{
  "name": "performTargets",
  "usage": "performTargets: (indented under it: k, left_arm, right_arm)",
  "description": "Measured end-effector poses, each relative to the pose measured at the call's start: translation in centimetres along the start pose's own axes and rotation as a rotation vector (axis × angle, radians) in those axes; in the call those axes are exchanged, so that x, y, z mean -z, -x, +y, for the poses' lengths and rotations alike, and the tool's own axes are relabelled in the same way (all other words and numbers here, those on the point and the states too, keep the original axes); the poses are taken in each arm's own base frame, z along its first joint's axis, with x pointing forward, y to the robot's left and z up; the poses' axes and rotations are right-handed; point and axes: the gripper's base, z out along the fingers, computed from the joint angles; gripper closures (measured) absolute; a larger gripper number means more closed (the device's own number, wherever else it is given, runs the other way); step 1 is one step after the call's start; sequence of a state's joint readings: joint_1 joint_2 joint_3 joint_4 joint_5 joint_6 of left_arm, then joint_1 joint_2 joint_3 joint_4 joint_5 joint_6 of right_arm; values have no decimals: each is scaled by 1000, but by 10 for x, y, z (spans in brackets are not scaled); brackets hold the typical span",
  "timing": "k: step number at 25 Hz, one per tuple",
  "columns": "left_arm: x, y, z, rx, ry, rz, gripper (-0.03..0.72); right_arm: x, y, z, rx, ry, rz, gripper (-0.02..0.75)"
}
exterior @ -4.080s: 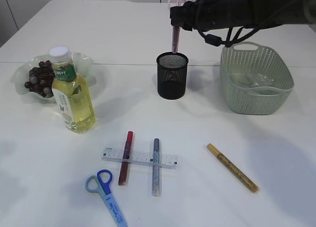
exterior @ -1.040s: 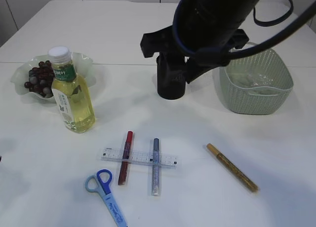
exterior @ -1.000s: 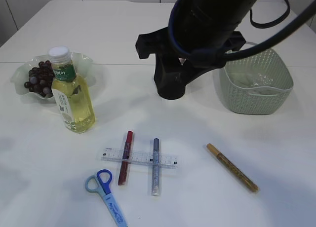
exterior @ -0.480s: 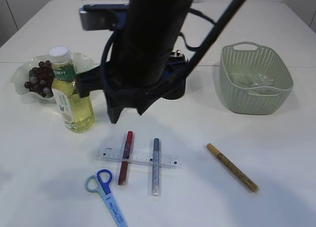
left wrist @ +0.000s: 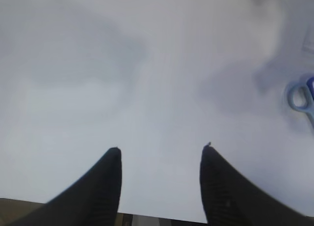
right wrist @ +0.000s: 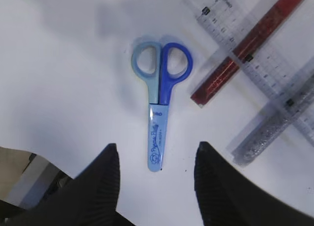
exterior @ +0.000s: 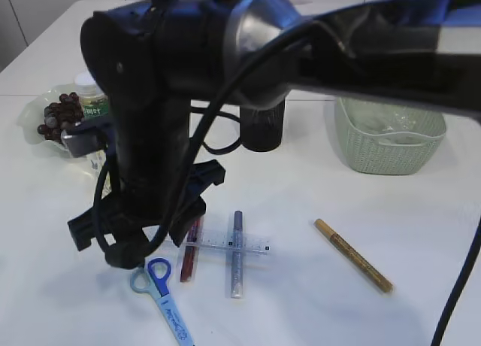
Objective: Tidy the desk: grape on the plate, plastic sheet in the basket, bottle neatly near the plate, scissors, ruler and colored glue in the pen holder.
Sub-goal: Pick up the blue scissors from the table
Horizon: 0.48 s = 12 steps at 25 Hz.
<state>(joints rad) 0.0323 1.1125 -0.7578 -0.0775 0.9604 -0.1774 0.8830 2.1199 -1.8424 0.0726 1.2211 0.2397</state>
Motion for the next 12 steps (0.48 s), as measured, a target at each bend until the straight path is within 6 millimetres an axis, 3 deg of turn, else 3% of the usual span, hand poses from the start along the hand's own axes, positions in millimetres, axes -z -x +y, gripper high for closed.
performTargets:
  k: [12]
  left_arm:
    - [0, 0, 0, 2, 0, 2, 309]
  right_arm:
    - [-50, 1, 2, 8, -34, 101, 339]
